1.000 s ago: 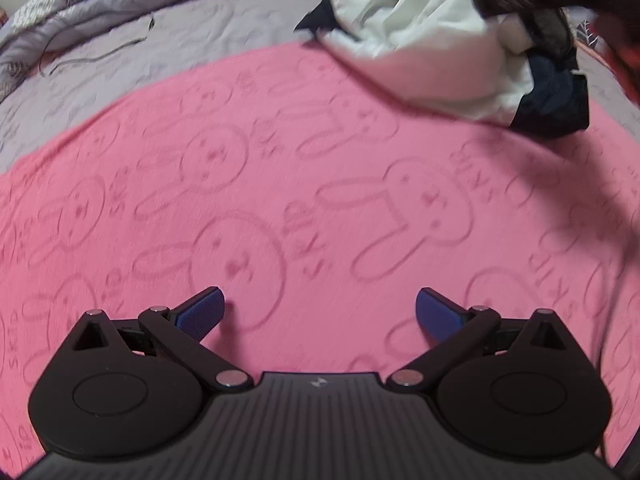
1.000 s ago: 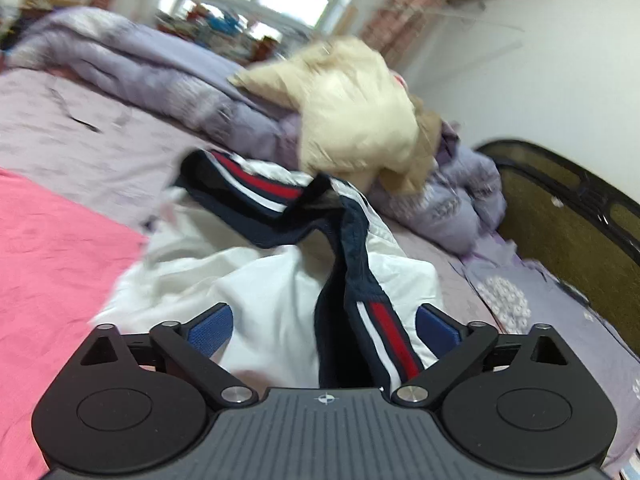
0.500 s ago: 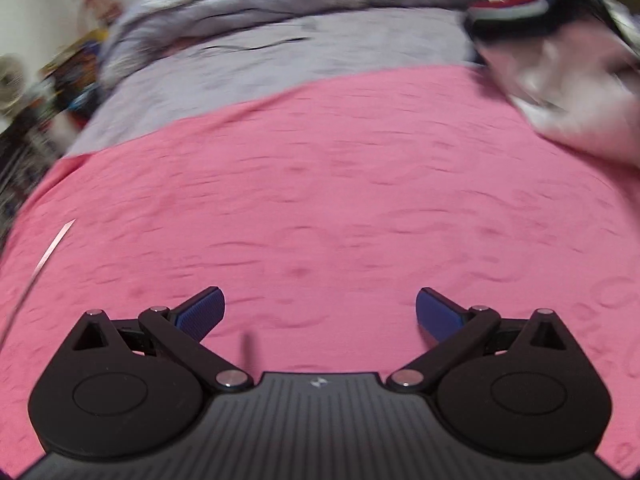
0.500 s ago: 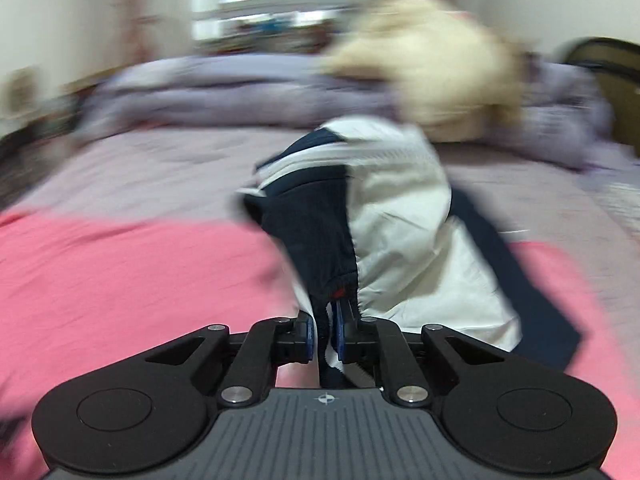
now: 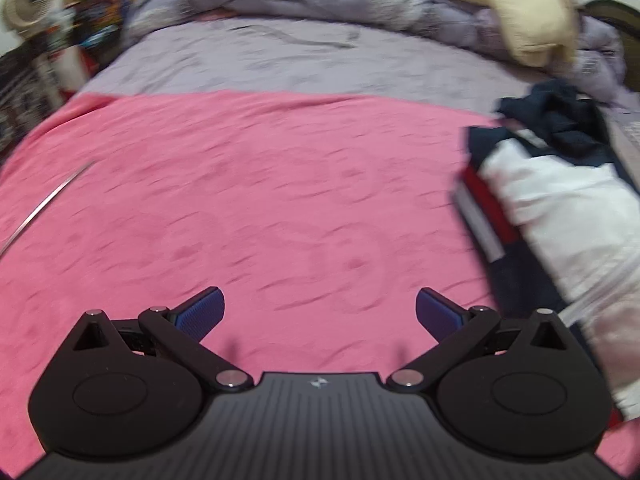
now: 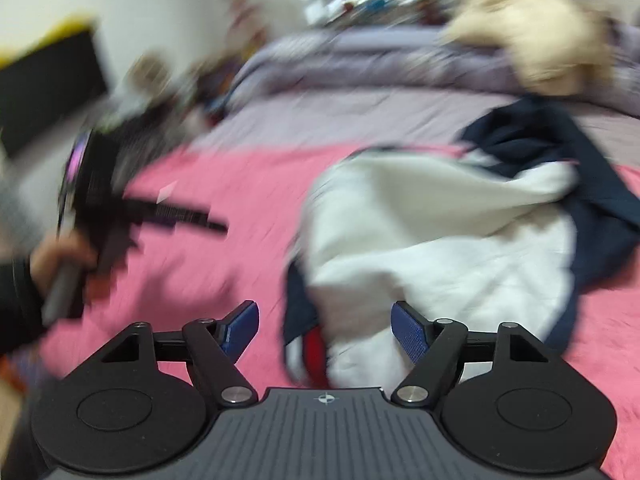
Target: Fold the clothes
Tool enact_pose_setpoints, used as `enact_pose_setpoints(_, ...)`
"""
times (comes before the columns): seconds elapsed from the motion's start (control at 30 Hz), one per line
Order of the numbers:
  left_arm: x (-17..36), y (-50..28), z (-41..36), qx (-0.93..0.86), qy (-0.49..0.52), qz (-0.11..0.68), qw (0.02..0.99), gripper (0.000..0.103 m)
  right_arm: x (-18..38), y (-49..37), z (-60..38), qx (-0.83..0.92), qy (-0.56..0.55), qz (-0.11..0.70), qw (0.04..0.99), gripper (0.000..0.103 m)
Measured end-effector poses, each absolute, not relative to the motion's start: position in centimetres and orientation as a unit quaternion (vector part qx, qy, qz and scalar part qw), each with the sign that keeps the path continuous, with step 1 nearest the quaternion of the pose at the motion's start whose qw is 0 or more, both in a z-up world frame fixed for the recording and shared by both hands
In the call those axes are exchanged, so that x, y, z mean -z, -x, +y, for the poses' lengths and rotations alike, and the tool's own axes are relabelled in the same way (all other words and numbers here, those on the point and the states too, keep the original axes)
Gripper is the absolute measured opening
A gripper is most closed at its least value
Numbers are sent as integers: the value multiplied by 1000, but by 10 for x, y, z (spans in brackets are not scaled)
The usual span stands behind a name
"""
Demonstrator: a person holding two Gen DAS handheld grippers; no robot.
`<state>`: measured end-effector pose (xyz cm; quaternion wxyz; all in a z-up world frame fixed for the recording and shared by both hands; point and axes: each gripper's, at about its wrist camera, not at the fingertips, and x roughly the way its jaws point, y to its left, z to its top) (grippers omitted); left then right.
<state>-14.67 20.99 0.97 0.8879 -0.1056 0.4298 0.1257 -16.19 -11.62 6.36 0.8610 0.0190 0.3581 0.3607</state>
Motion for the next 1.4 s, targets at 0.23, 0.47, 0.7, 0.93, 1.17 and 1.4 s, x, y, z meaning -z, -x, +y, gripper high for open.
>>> enact_pose_setpoints(0.23, -5, 64, 194, -76, 124, 405, 903, 103, -29, 157, -183, -199, -111, 333, 915, 95)
enact_pose_setpoints(0.47, -15, 4, 205, -51, 161, 319, 932, 103, 15, 103, -182, -234, -196, 380, 873, 93)
enact_pose_setpoints(0.7, 19, -56, 185, 14, 102, 399, 911, 103, 31, 84, -173, -262, -227, 377, 859, 93)
enact_pose_setpoints(0.93, 45, -70, 188, 82, 165, 468, 864, 101, 26, 115, -176, -279, -223, 363, 861, 93)
enact_pose_setpoints(1.17, 10, -51, 183, -23, 25, 353, 935, 103, 22, 118, -170, -279, -212, 360, 865, 93)
enact_pose_setpoints(1.4, 34, -57, 159, -41, -107, 343, 932, 103, 25, 116, -168, -281, -213, 361, 863, 93)
